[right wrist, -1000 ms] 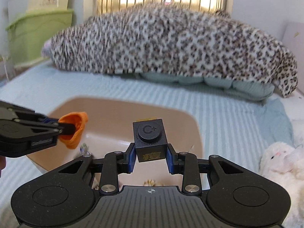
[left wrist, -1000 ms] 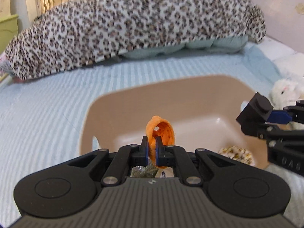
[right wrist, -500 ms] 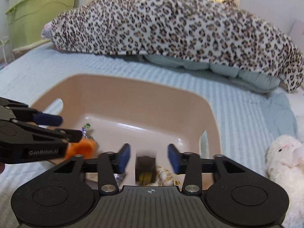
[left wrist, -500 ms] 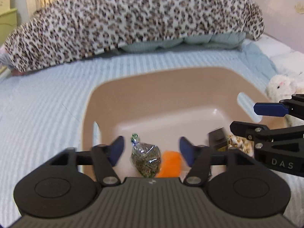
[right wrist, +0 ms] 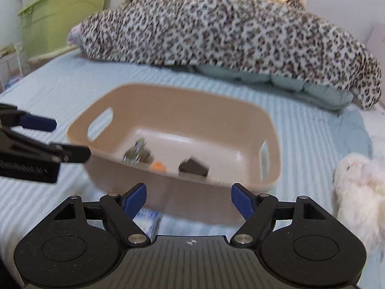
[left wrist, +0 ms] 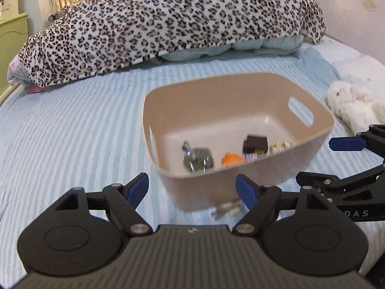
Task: Organize objects
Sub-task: 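Grasp the keychain with left tool while right tool grasps the blue-and-white box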
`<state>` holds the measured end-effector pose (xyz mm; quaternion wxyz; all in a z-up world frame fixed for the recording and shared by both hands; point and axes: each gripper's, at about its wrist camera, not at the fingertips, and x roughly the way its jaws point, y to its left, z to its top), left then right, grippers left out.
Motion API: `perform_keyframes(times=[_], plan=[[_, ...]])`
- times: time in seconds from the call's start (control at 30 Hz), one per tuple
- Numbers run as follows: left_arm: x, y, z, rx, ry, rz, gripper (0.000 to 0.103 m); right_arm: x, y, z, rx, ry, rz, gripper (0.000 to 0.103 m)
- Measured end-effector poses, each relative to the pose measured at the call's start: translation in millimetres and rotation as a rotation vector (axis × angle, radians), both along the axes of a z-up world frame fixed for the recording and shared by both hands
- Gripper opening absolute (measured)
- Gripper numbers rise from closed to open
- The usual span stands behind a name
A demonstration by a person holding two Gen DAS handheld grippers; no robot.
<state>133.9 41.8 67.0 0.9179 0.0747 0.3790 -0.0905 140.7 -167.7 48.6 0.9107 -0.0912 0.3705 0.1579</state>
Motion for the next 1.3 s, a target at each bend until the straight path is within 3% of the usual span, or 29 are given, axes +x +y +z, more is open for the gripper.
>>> perform_keyframes(times=[0.37,0.77,0.97,1.17,1.3], plan=[[0,15,-52,0.043,0.098,0.042,0.081,-16,22,-60,0.008,0.144,0.028,0.079],[17,26,-79,0.02,0.174,0.055,0.081,3,39,-92,0.048,0.231,0.031,0.079],[20,17,-85,0.017,0.177,0.037,0.081,3,39,-96,0.01,0.208,0.03,0.074],[23,7,-91,-0.016,0.186,0.029,0.081,7,21,-93,-0.001,0.215,-0.003,0.061],[25,-3,-96,-0.046,0.182,0.012,0.081,12,10,-87,-0.054,0.209,-0.01,0.06]])
